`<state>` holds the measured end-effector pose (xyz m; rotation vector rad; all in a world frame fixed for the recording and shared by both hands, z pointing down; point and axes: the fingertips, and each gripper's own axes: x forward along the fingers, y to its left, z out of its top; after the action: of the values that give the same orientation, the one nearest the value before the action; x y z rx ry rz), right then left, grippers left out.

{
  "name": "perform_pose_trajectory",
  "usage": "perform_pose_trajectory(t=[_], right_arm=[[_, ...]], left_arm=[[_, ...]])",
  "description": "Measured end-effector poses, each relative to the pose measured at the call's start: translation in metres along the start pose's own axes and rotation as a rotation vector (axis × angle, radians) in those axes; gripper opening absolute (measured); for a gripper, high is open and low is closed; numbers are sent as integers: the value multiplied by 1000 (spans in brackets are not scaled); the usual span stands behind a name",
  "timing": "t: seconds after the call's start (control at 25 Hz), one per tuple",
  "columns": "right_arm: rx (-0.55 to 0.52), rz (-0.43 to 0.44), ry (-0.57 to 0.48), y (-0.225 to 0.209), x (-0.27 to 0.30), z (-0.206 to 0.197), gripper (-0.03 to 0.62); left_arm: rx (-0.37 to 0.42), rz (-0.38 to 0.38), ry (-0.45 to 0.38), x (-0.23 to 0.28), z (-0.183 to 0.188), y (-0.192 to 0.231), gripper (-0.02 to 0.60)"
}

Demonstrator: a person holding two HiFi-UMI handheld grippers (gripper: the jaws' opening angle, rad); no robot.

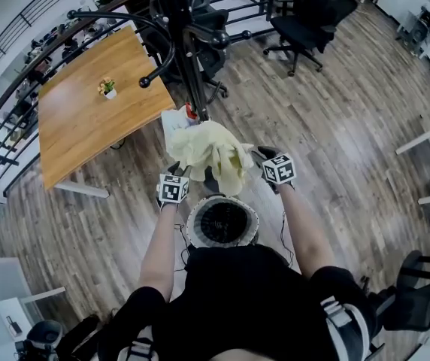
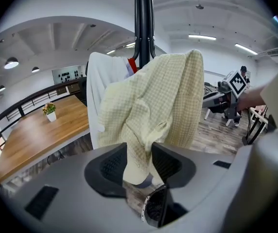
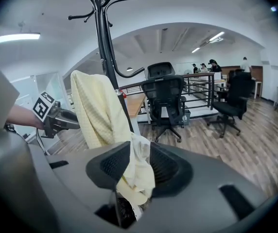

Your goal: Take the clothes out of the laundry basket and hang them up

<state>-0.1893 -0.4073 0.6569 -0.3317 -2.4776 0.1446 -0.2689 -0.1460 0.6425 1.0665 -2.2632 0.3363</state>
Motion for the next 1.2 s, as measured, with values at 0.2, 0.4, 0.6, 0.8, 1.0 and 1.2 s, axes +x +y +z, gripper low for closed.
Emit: perform_pose_trajectory(t=[0.2,0.4,0.6,0.8,1.0,1.2], right_arm=[[9,-1,-18,1,-9,-1,156],[9,18,-19,10,-12,-9,155],[17,38,-14,20,-19,-23,155],[43,58,-57,31,-31,-23,149],[25,96,-112,48,-46,-13,126],[-7,131,-167,69,-69,-10,42]], left_arm=[[-16,-3,1,-4,-10,-7,184],[-30,-8,-14,-8,-13,-10,195],[-33,-11,-34,-18,-15,-18,198],[-52,-2,-49,-34,-15,-28,198],[-79,7,-73,-48,-21,-40,198],[-136,-6,-107,-62,-31,-59,196]])
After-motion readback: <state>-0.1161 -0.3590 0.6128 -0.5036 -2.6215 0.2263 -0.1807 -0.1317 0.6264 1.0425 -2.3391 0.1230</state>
